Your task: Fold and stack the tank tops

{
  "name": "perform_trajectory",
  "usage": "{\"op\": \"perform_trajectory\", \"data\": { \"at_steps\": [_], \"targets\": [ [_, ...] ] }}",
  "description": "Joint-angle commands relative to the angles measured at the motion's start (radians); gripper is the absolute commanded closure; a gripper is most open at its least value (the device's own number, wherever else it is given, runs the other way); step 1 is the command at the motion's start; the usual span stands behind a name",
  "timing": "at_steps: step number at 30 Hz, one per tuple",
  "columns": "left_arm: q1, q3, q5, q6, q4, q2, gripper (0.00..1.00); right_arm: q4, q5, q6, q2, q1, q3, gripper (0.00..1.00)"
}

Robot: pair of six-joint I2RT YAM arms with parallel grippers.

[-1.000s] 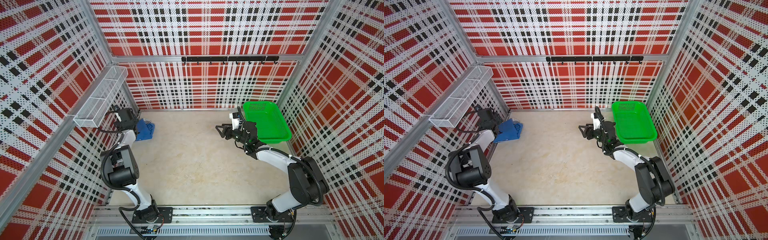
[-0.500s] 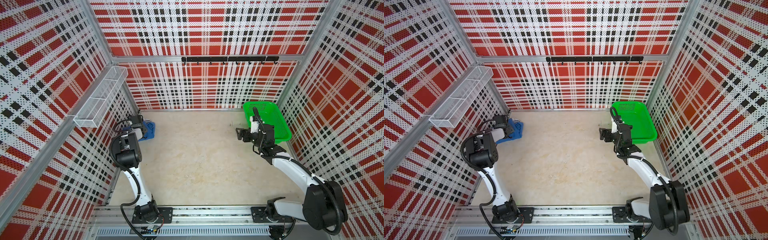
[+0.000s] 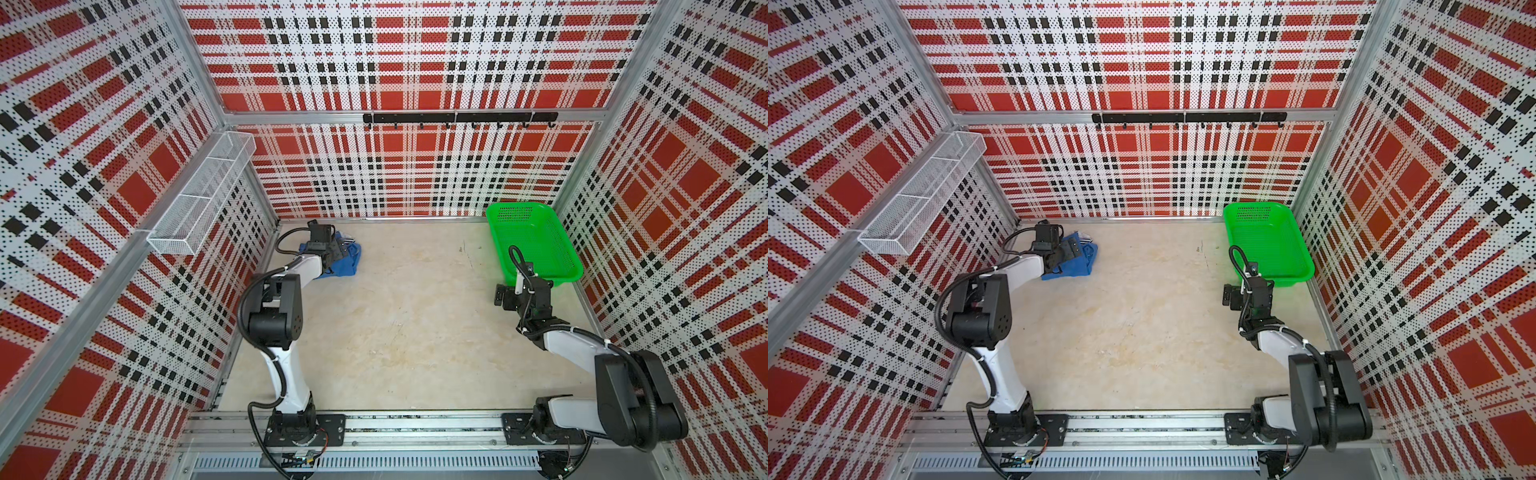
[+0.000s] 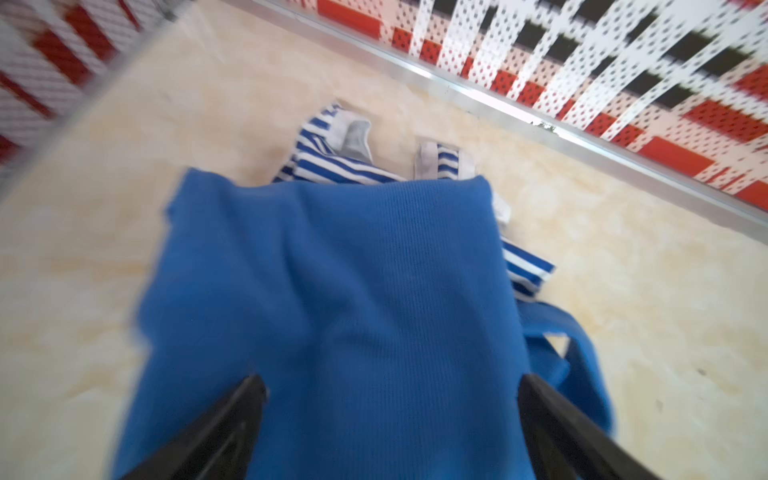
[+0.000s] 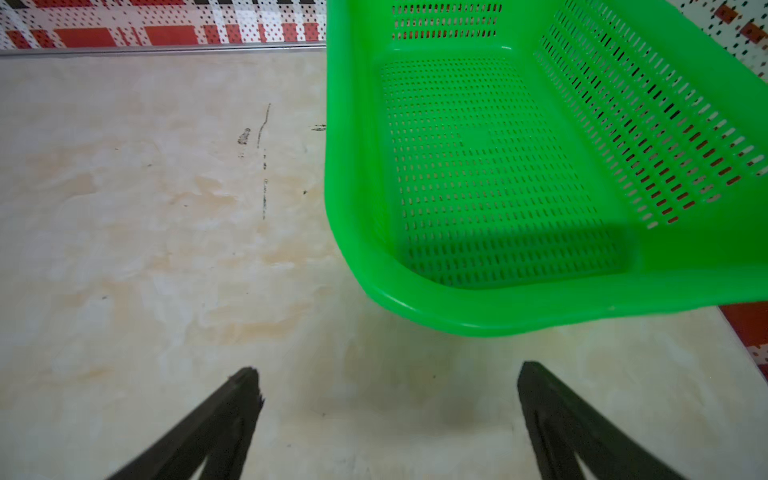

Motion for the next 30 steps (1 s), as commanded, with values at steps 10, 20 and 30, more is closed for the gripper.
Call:
{"op": "perform_trajectory", "data": {
  "at_steps": [10,20,30],
  "targets": [
    [0.003,-0.657,-0.186,0.177,0.618,-0.433,0.02,0.531,-0.042,-0.055,0.159,-0.055,-0.059,0.00],
    [0.014,-0.800,-0.197,0.248,0.983,-0.311,0.02,0.792,-0.023,-0.020,0.170,-0.072,-0.209,0.00],
    [0.031,-0.947,-0.159,0.240,1.184,-0.369,0.02,0.790,-0.016,-0.041,0.188,-0.061,-0.191,0.00]
  ]
}}
